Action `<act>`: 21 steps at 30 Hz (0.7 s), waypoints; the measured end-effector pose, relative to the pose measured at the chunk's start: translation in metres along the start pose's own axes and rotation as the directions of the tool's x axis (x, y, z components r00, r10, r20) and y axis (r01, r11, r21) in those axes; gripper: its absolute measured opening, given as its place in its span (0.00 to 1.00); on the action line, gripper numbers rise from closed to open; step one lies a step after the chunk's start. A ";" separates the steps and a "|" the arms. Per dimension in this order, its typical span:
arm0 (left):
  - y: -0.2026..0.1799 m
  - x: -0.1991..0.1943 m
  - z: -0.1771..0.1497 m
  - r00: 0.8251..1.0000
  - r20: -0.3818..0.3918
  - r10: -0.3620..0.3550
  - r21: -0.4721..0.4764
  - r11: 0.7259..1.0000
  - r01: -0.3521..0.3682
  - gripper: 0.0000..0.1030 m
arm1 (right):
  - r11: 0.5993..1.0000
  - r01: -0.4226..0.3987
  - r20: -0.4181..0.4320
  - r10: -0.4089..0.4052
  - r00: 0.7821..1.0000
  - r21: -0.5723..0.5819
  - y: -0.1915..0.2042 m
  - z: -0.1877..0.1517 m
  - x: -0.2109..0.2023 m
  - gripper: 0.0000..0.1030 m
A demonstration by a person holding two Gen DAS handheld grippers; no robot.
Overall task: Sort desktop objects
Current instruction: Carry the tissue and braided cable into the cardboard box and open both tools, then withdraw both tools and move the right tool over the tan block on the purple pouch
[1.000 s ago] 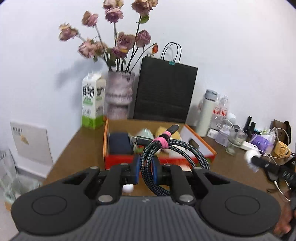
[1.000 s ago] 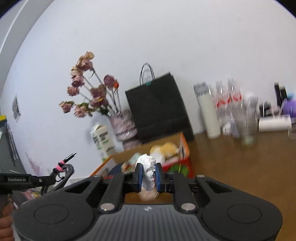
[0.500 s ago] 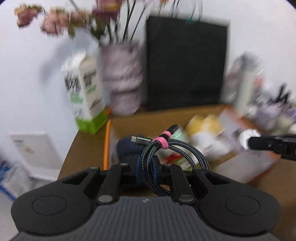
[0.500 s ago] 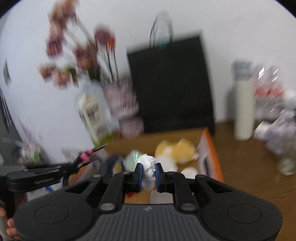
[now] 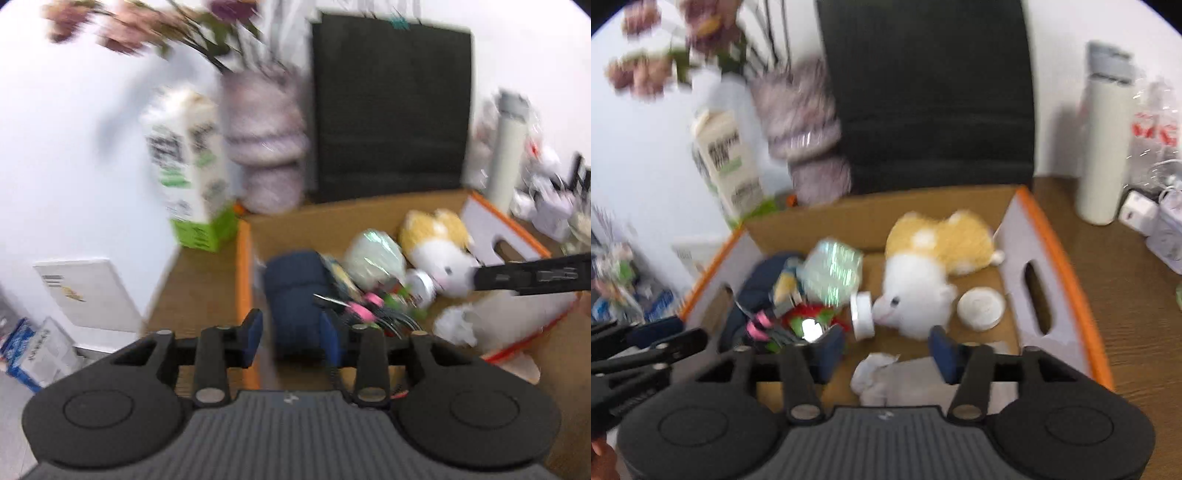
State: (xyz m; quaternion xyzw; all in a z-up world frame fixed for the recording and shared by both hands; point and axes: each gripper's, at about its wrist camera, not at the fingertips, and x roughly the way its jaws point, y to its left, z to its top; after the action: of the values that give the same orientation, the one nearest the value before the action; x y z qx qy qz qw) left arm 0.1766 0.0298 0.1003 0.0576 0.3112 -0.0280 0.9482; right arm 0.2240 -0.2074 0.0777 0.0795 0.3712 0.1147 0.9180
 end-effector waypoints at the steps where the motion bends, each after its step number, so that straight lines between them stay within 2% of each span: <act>1: 0.002 -0.008 -0.001 1.000 0.012 0.027 -0.013 1.000 -0.026 0.36 | 1.000 -0.003 0.018 0.002 1.000 0.010 -0.004 -0.001 -0.010 0.53; 3: 0.006 -0.026 -0.007 0.997 0.029 0.066 -0.037 0.997 -0.065 0.37 | 1.000 0.010 0.049 -0.010 0.999 0.007 -0.008 -0.005 -0.033 0.55; 5: 0.009 -0.042 -0.019 0.996 0.045 0.081 -0.065 0.995 -0.078 0.43 | 0.999 0.040 0.094 -0.037 0.995 -0.031 -0.008 -0.016 -0.055 0.62; 7: 0.007 -0.057 -0.037 0.993 0.068 0.097 -0.081 0.993 -0.092 0.52 | 0.993 0.085 0.139 -0.073 0.988 -0.082 -0.011 -0.037 -0.077 0.78; 9: 0.007 -0.063 -0.058 0.987 0.082 0.135 -0.083 0.988 -0.128 0.53 | 0.983 0.146 0.168 -0.126 0.978 -0.114 -0.018 -0.066 -0.093 0.79; 11: 0.004 -0.064 -0.078 0.983 0.046 0.176 -0.081 0.982 -0.172 0.53 | 0.977 0.188 0.156 -0.172 0.973 -0.098 -0.032 -0.093 -0.105 0.79; 15: -0.007 -0.077 -0.109 0.991 0.017 0.131 -0.095 0.987 -0.129 0.55 | 0.987 0.160 0.123 -0.155 0.980 -0.030 -0.046 -0.145 -0.119 0.79; 17: -0.016 -0.088 -0.124 0.995 0.009 0.099 -0.097 0.990 -0.098 0.61 | 0.987 0.160 0.106 -0.157 0.982 -0.028 -0.042 -0.165 -0.122 0.79; 19: -0.025 -0.103 -0.140 0.997 0.014 0.072 -0.092 0.993 -0.071 0.72 | 0.985 0.166 0.100 -0.160 0.982 -0.053 -0.033 -0.183 -0.126 0.79; 21: -0.032 -0.117 -0.153 0.998 0.018 0.060 -0.097 0.994 -0.058 0.74 | 0.984 0.166 0.112 -0.158 0.981 -0.070 -0.023 -0.198 -0.132 0.79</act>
State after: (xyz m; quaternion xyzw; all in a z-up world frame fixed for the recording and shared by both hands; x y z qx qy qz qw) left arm -0.0107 0.0195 0.0443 0.0206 0.3006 0.0147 0.9534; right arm -0.0038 -0.2528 0.0192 0.0186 0.3224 0.0499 0.9451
